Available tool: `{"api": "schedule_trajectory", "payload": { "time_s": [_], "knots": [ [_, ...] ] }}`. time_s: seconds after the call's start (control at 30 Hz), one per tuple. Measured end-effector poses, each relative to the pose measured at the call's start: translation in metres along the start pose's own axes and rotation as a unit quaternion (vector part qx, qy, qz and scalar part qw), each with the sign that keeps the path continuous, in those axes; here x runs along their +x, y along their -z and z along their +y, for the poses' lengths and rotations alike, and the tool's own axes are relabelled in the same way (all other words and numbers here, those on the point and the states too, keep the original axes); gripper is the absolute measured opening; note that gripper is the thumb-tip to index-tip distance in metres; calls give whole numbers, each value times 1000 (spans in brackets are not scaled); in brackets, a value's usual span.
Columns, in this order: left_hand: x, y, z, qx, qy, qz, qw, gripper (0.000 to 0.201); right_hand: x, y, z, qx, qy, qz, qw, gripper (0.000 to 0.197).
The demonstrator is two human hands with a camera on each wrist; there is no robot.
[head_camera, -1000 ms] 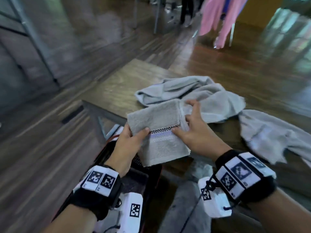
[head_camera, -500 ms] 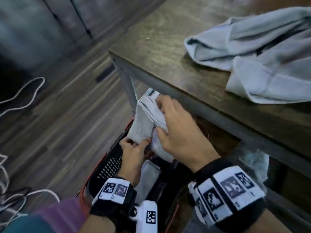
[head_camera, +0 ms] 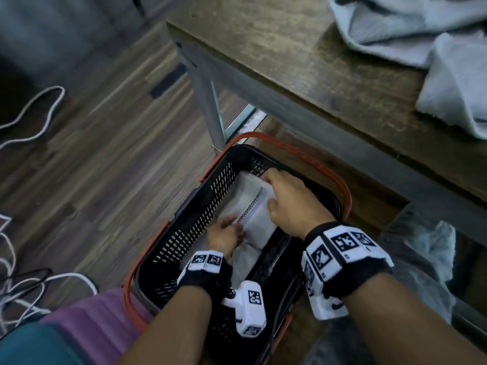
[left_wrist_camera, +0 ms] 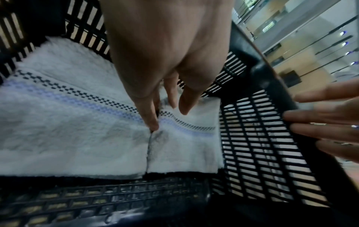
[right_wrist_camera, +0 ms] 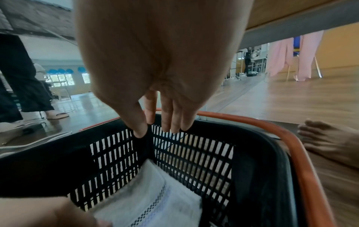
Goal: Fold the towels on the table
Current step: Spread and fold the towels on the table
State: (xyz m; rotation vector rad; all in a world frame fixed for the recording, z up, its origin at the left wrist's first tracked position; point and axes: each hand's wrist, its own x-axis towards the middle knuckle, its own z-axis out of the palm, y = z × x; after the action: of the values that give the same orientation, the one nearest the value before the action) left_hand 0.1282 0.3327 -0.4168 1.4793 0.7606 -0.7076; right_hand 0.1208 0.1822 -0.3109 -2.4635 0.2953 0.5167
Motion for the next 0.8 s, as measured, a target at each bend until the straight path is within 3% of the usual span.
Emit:
{"api": "schedule_trajectory", "payload": {
  "time_s": [0.1, 0.43, 0.6, 0.7, 0.8],
  "knots": [
    [13, 2, -9, 43, 23, -2, 999, 34, -1, -6, 7, 14, -27, -11, 999, 30],
    [31, 11, -26, 110, -24, 40, 993, 32, 1, -33, 10, 88, -101, -69, 989, 37],
    [34, 8, -26, 150, -41, 27, 987, 33, -7, -41, 13, 120, -118, -79, 983, 35],
    [33, 4, -21, 257, -86, 69, 960, 37, -10, -40, 17, 139, -123, -71, 980, 34],
    [32, 2, -18, 370, -101, 48, 922, 44, -11, -39, 19, 160, -131, -67, 976, 34]
  ]
}}
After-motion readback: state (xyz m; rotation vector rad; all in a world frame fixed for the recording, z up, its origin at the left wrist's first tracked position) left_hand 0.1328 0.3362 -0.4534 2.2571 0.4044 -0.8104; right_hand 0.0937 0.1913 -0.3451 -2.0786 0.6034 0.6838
